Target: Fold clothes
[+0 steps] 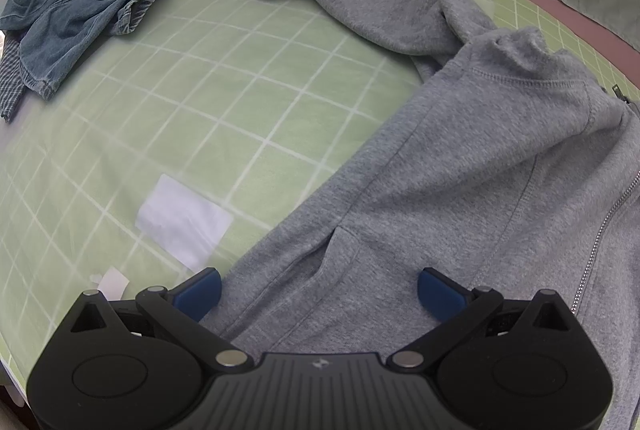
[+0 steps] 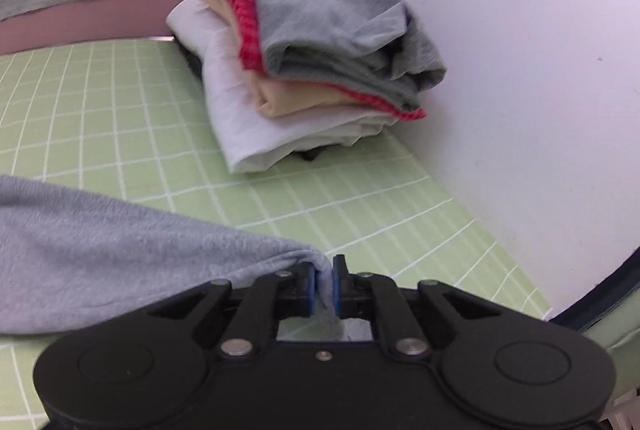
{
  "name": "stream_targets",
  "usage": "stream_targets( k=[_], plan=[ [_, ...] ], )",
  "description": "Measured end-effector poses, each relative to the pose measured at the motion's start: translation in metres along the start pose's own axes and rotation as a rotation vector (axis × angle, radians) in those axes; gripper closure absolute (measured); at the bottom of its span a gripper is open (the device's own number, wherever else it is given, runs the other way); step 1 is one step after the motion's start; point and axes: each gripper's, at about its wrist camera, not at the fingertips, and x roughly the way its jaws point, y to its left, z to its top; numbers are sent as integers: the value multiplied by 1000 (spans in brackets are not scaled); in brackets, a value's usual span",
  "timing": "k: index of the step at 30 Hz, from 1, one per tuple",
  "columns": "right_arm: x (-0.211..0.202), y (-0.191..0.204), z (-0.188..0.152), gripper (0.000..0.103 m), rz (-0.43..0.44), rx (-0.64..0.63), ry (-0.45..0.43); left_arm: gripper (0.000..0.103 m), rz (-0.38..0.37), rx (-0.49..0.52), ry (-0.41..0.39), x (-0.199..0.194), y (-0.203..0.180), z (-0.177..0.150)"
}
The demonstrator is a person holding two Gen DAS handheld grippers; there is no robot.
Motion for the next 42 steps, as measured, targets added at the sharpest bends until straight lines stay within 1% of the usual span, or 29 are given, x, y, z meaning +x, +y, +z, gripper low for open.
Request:
stream_targets(
  k=[1,2,3,6,7,8,9,10,12,14,17,19,22,25,27,29,33,40,42],
  plan=[
    [1,-5,4,87,-8,8,0,0,1,-2,-2,0,0,0],
    [5,-6,6,80,-15,8,27,0,2,-5,-4,0,0,-1],
    [8,-5,5,63,-14,10,64,0,2,-6,-6,0,0,-1],
    [17,6,-8,61,19,22,215,0,4,-10,-12,0,0,-2],
    [16,9,-13,61,33,42,249,0,3,-9,-13,0,0,-2],
    [10,13,-18,58,50,81,260,0,3,-8,-13,0,0,-2],
    [2,19,-21,49,65,117,265,0,2,-6,-12,0,0,-2],
    [-6,24,-25,44,80,153,270,0,1,-3,-6,0,0,-1],
    [-22,41,-28,42,105,185,276,0,-10,8,17,1,3,4],
    [-41,64,-28,41,147,164,260,0,-20,19,28,-2,6,9],
    [-68,98,-27,33,216,116,225,0,-26,58,-21,-17,14,22],
    [-85,121,-25,28,262,82,212,0,-26,88,-51,-27,22,36],
    [-107,155,-21,22,330,41,201,0,-34,97,-98,-36,35,61],
    [-122,188,-17,20,377,17,196,0,-32,99,-143,-38,46,91],
    [-129,211,-13,20,381,10,198,1,-36,87,-156,-34,52,110],
    [-133,228,-8,20,379,32,197,1,-53,65,-165,-29,58,129],
    [-138,257,3,19,369,83,197,1,-152,-3,-183,-9,72,177],
    [-136,295,20,18,280,79,227,1,-216,-96,-109,47,70,253],
    [-135,304,24,18,254,74,235,1,-299,-136,-98,57,70,263]
  ],
)
